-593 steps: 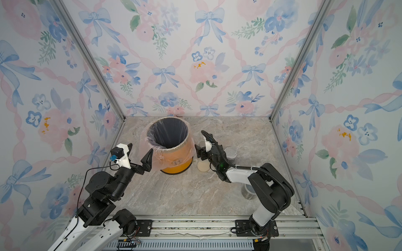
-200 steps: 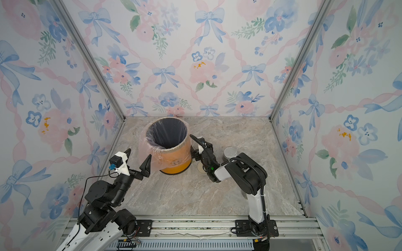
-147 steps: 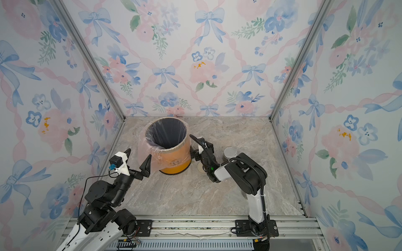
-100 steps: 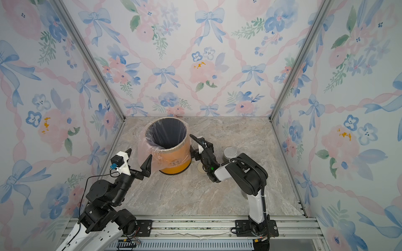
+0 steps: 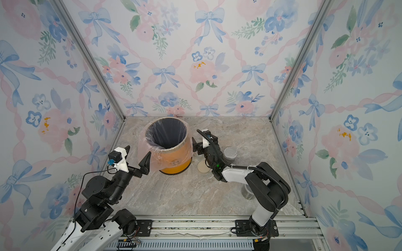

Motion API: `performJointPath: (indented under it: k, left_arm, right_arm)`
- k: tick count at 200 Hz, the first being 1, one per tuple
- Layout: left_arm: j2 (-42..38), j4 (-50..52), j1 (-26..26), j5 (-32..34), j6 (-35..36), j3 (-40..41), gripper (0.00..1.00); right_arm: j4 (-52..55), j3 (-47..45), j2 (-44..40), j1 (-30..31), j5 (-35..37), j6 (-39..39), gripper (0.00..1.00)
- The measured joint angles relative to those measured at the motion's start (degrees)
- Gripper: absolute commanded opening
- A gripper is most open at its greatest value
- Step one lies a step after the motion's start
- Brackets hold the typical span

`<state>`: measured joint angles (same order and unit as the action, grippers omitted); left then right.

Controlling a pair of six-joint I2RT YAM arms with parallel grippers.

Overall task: Empty moldy tea leaves from jars
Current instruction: Place the jar at the center of the board, then pick up the jar from the center of the board.

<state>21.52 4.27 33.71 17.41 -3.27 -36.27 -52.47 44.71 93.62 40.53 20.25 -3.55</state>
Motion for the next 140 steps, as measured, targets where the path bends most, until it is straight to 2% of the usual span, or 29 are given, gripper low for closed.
performJointPath:
  k: [44,74,111,140]
  left_arm:
    - [5.7,7.52,0.0,3.82,-0.44,-7.08,0.98]
    - [10.78,11.56,0.0,4.42,-2.78,-11.56,0.98]
    - [19.04,15.28,0.0,4.02,-7.32,-13.0,0.98]
    - [20.22,16.87,0.0,5.18,-10.62,-12.22,0.98]
  right_arm:
    - [13.81,-2.25,-17.62,-1.11,0.83,-2.86,0.97]
    - [33.62,2.19,-29.33,-4.7,0.35,-8.57,0.97]
    - [60.48,13.2,-33.66,-13.55,-4.11,-16.65,0.96]
    - [76.24,17.77,-32.76,-15.32,-5.09,-18.82,0.97]
